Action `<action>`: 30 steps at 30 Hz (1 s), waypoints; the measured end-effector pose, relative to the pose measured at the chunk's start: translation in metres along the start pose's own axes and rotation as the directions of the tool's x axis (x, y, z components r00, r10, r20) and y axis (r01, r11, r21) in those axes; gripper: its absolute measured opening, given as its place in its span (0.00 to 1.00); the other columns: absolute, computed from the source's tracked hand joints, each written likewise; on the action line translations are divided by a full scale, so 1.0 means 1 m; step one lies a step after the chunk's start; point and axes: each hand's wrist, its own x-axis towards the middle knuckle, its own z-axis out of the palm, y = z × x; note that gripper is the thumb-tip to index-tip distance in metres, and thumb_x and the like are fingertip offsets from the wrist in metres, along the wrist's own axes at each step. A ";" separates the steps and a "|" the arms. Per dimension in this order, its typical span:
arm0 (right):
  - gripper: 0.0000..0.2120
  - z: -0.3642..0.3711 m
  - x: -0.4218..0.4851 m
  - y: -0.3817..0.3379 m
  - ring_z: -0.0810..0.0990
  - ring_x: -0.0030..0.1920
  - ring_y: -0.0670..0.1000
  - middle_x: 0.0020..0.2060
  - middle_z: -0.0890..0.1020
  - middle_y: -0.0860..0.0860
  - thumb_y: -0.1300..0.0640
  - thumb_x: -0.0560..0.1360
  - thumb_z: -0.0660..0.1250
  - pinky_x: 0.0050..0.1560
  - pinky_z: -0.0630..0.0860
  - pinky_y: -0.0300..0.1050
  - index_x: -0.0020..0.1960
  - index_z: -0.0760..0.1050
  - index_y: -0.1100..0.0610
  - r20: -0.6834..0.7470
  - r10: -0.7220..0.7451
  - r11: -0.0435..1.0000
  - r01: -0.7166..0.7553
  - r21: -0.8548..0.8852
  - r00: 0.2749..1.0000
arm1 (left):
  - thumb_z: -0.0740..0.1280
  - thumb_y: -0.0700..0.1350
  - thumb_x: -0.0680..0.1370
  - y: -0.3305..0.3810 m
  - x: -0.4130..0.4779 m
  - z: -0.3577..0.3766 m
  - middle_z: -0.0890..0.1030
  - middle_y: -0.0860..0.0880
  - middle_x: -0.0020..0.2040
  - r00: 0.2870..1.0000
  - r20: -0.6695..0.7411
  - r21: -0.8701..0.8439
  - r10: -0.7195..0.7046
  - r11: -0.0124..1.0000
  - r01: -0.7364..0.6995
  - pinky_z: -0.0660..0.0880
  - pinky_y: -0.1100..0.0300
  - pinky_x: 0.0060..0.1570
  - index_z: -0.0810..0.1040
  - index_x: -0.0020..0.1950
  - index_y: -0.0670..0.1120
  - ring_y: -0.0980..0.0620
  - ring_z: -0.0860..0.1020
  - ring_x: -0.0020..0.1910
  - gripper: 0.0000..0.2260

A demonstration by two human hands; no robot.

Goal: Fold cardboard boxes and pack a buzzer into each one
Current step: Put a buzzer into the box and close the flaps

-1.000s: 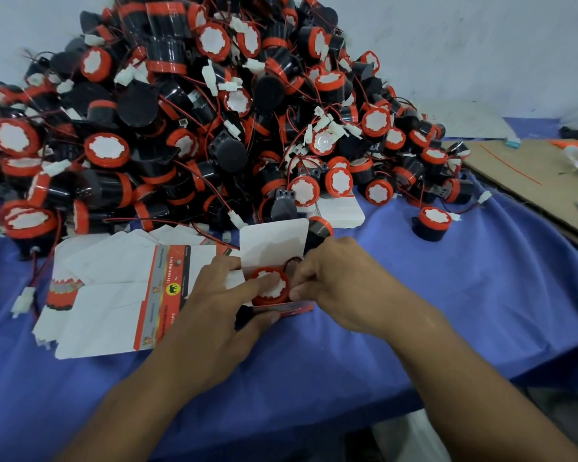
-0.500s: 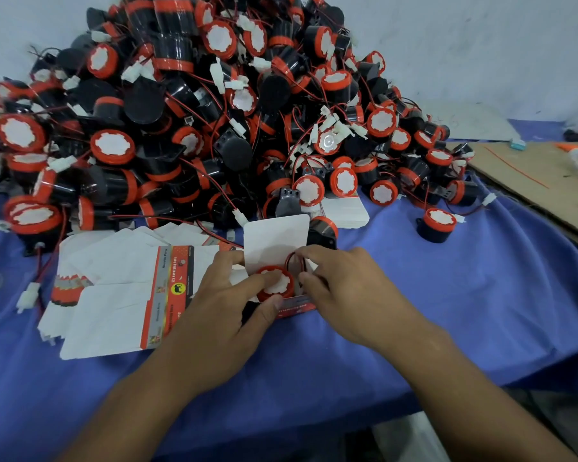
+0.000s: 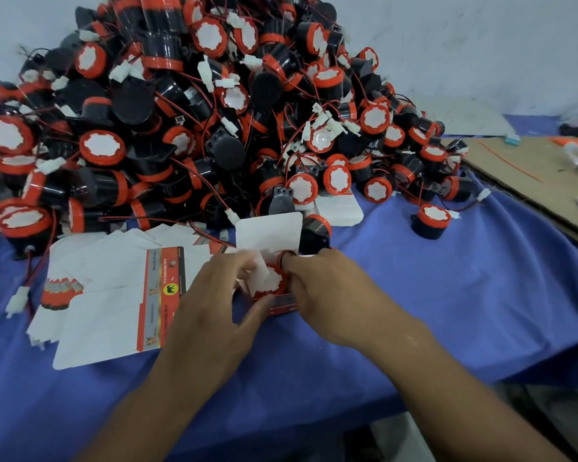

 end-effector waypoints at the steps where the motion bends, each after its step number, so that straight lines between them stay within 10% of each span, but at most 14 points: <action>1: 0.07 0.000 -0.001 0.001 0.75 0.40 0.56 0.38 0.76 0.52 0.62 0.80 0.58 0.40 0.76 0.54 0.54 0.74 0.56 -0.011 -0.026 1.000 0.026 -0.005 1.000 | 0.73 0.45 0.76 -0.001 0.000 0.000 0.81 0.49 0.54 0.997 0.028 0.082 0.071 0.994 -0.073 0.71 0.66 0.57 0.80 0.58 0.43 0.54 0.77 0.53 0.13; 7: 0.08 -0.008 -0.007 0.013 0.76 0.41 0.56 0.42 0.79 0.55 0.63 0.80 0.62 0.43 0.73 0.57 0.53 0.79 0.61 -0.240 -0.073 0.965 0.129 0.227 0.968 | 0.67 0.45 0.77 0.002 0.003 -0.001 0.82 0.49 0.49 0.987 0.121 0.173 0.108 0.977 -0.128 0.70 0.65 0.54 0.84 0.49 0.41 0.50 0.76 0.50 0.10; 15: 0.18 0.009 0.007 0.008 0.72 0.51 0.55 0.51 0.72 0.53 0.58 0.83 0.59 0.50 0.76 0.52 0.69 0.77 0.47 -0.115 -0.040 0.998 0.045 0.040 0.993 | 0.68 0.43 0.76 0.003 0.003 -0.003 0.81 0.50 0.50 0.983 0.159 0.166 0.088 0.979 -0.115 0.69 0.66 0.54 0.84 0.49 0.42 0.50 0.76 0.50 0.07; 22: 0.14 0.012 0.001 0.013 0.62 0.59 0.55 0.64 0.67 0.51 0.52 0.82 0.58 0.61 0.67 0.50 0.62 0.79 0.49 -0.154 0.033 0.996 -0.046 -0.076 0.987 | 0.64 0.47 0.80 -0.001 0.002 -0.004 0.79 0.51 0.54 0.988 0.150 0.102 0.023 0.994 -0.039 0.67 0.69 0.56 0.85 0.53 0.43 0.52 0.74 0.55 0.12; 30: 0.03 -0.014 -0.005 0.034 0.80 0.37 0.45 0.39 0.83 0.47 0.54 0.81 0.66 0.40 0.76 0.42 0.51 0.77 0.51 -0.223 0.348 0.788 -0.155 0.597 0.910 | 0.65 0.50 0.80 -0.003 0.002 -0.001 0.67 0.49 0.67 0.989 0.085 0.047 -0.122 0.992 0.118 0.66 0.60 0.66 0.86 0.49 0.47 0.49 0.66 0.68 0.11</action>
